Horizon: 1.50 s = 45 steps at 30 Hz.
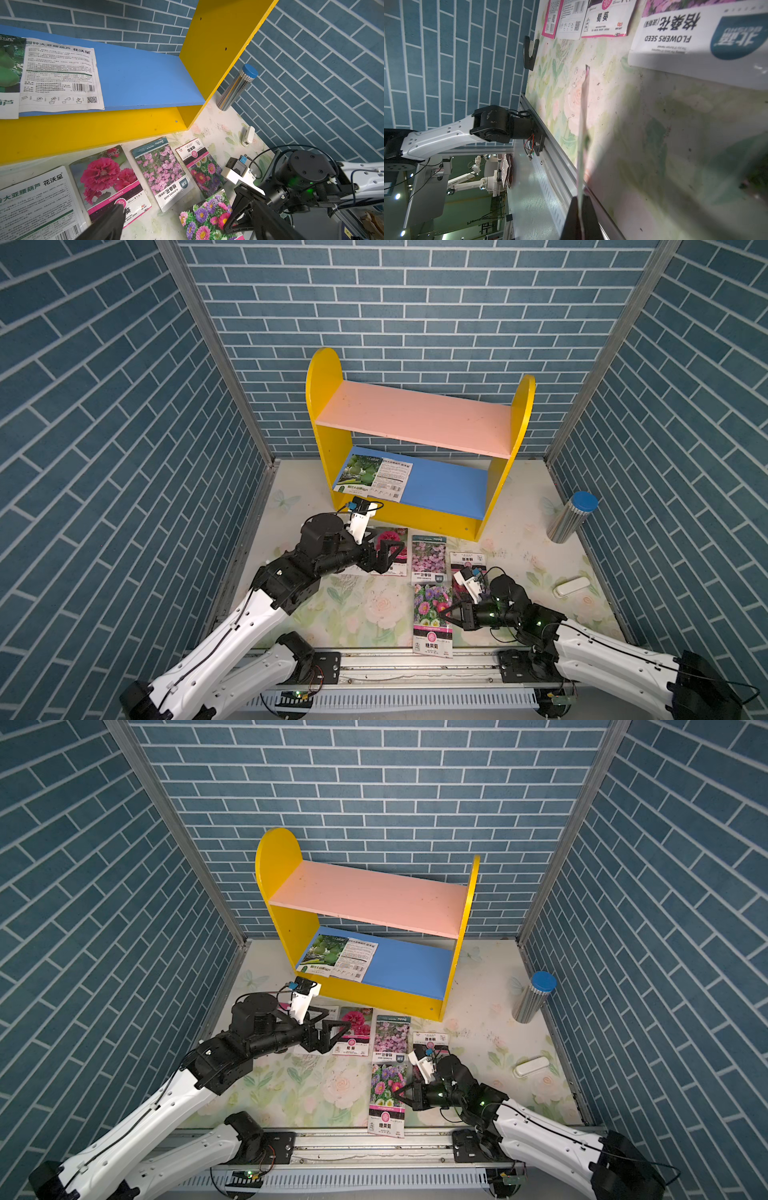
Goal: Take the seed bag off the shelf
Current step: Place the seed packet at the center of the board.
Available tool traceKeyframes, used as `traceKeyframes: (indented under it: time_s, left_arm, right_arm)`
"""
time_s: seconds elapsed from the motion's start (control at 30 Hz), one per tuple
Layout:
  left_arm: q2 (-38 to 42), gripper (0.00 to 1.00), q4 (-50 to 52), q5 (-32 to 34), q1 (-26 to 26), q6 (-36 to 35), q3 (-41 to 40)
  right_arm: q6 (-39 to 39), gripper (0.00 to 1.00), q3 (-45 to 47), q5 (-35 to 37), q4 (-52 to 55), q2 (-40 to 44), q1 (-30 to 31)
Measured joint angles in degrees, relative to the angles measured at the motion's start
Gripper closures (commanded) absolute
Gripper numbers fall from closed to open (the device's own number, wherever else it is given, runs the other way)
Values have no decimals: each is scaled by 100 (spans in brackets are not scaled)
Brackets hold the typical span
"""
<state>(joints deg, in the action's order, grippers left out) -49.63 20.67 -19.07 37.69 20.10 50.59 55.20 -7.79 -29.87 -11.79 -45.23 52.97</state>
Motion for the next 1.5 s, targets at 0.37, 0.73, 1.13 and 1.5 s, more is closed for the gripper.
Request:
traceKeyframes:
  time_s: [0.37,0.73,1.13,1.5]
  left_arm:
    - [15,0,2,42,0,0,-105]
    - [13,0,-24,83,0,0,-179]
    - [17,0,-44,114,0,-4,-269]
    - [17,0,-44,149,0,-4,-310]
  right_arm:
    - [413,100,205,149,-1237,-1390,157]
    - [420,100,181,334,-1381,-2273,157]
    - [-26,100,-232,391,-1342,-2782,-446]
    - [-623,100,-584,297,-876,-2929,-691]
